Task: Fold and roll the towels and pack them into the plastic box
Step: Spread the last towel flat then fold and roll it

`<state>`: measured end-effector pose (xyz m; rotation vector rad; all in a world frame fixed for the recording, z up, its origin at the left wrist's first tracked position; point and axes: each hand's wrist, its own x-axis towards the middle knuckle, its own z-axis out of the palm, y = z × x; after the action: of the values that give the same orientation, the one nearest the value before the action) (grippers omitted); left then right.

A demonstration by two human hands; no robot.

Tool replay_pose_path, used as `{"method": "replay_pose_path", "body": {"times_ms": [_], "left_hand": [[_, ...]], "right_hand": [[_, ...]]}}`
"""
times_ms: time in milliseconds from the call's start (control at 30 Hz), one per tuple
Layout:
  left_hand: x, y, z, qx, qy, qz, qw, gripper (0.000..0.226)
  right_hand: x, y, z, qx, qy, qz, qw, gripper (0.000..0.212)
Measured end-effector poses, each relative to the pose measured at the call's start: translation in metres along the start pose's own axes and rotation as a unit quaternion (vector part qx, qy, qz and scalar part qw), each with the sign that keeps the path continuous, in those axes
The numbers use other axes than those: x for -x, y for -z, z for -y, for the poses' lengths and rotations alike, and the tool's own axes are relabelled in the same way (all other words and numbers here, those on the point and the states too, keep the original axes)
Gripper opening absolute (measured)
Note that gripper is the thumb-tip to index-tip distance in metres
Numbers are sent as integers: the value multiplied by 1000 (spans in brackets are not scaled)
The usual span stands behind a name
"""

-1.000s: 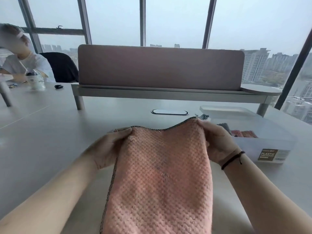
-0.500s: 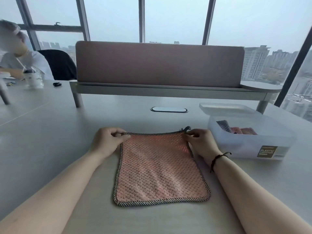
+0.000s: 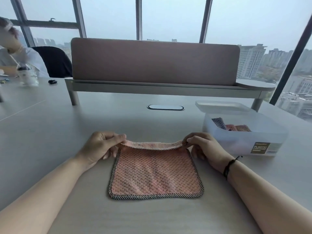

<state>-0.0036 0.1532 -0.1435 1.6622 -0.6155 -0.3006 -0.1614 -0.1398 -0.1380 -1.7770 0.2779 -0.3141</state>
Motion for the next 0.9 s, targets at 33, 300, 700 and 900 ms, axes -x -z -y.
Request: {"method": "replay_pose_path", "body": {"times_ms": [33,300,700,900], "left_hand": [[2,1,0,0,0,0,1000,34],[5,2,-3,-124,8,60,990,6],[4,-4,-2,-162,8,27,986,5],[4,-5,-4,-154,35,9,987,6]], "right_hand": [[3,1,0,0,1,7,1000,19],[9,2,3,167,14,8,986,9],[6,-4,0,156,35,-28,987,6],[-1,-3,-7,259,41,-97,960,10]]}}
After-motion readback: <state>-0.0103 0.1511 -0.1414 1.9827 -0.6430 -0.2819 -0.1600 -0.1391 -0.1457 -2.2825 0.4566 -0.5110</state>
